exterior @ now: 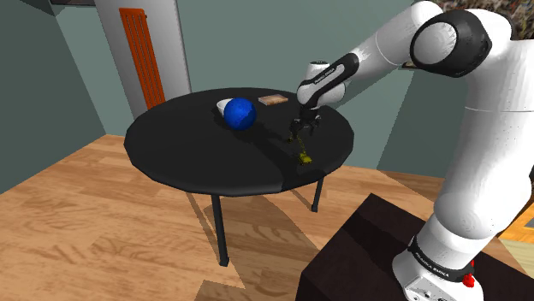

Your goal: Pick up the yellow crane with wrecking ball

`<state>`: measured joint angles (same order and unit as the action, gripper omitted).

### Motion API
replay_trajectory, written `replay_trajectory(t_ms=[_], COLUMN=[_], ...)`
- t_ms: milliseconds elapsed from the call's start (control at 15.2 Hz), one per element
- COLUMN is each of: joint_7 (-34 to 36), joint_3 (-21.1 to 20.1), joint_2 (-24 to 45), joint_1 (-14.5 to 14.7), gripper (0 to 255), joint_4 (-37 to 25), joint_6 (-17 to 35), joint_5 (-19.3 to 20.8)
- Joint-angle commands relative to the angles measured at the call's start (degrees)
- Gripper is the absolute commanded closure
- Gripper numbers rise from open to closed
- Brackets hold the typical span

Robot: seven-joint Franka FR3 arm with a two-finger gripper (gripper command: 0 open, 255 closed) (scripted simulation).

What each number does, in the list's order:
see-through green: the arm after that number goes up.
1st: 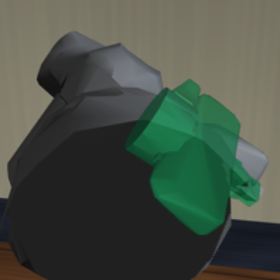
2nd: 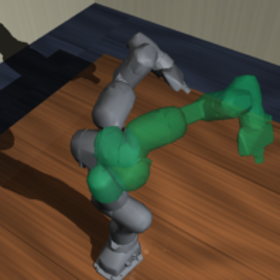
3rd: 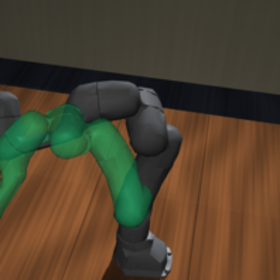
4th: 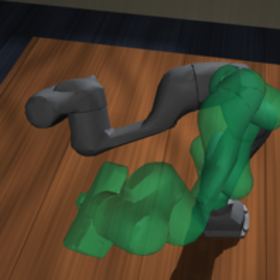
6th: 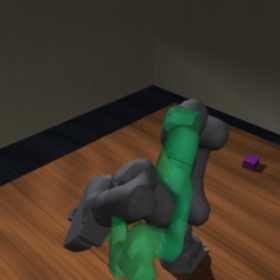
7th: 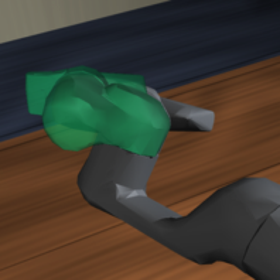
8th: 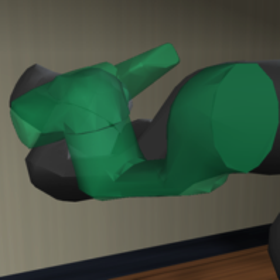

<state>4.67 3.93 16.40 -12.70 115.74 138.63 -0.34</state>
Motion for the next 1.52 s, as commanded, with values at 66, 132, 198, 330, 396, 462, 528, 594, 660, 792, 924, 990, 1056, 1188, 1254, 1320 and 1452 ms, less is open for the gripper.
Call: replay_trajectory(t_ms=[66,132,198,330,396,462,528,594,660,792,924,990,1056,1188,1254,1320,1452], joint_7=[0.19,0.30,0.34,0.28,0.26,0.23,0.20,0.17,0.13,0.13,0.10,0.10,0.10,0.10,0.09,0.09,0.13], joint_3=[0.68,0.86,0.91,0.84,0.81,0.77,0.74,0.70,0.64,0.64,0.64,0.64,0.64,0.64,0.64,0.64,0.64], joint_2=[5.44,7.37,8.02,8.98,9.47,9.97,10.47,11.00,11.83,11.82,11.91,11.91,11.92,11.93,11.94,11.94,11.82], joint_1=[-1.17,-1.56,-1.70,-1.75,-1.78,-1.80,-1.83,-1.86,-1.91,-1.91,-1.94,-1.94,-1.94,-1.94,-1.94,-1.94,-1.91], gripper=[0,0,0,0,0,0,0,0,0,0,255,255,255,255,255,255,255], joint_4=[-5.19,-7.12,-7.79,-7.54,-7.44,-7.35,-7.25,-7.21,-7.13,-7.13,-7.22,-7.23,-7.24,-7.25,-7.25,-7.26,-7.13], joint_6=[1.25,1.58,1.67,2.87,3.47,4.06,4.65,5.22,6.13,6.13,6.12,6.11,6.11,6.11,6.12,6.11,6.13], joint_5=[-0.83,-1.14,-1.24,-1.34,-1.39,-1.45,-1.50,-1.56,-1.64,-1.64,-1.65,-1.65,-1.65,-1.65,-1.65,-1.65,-1.64])
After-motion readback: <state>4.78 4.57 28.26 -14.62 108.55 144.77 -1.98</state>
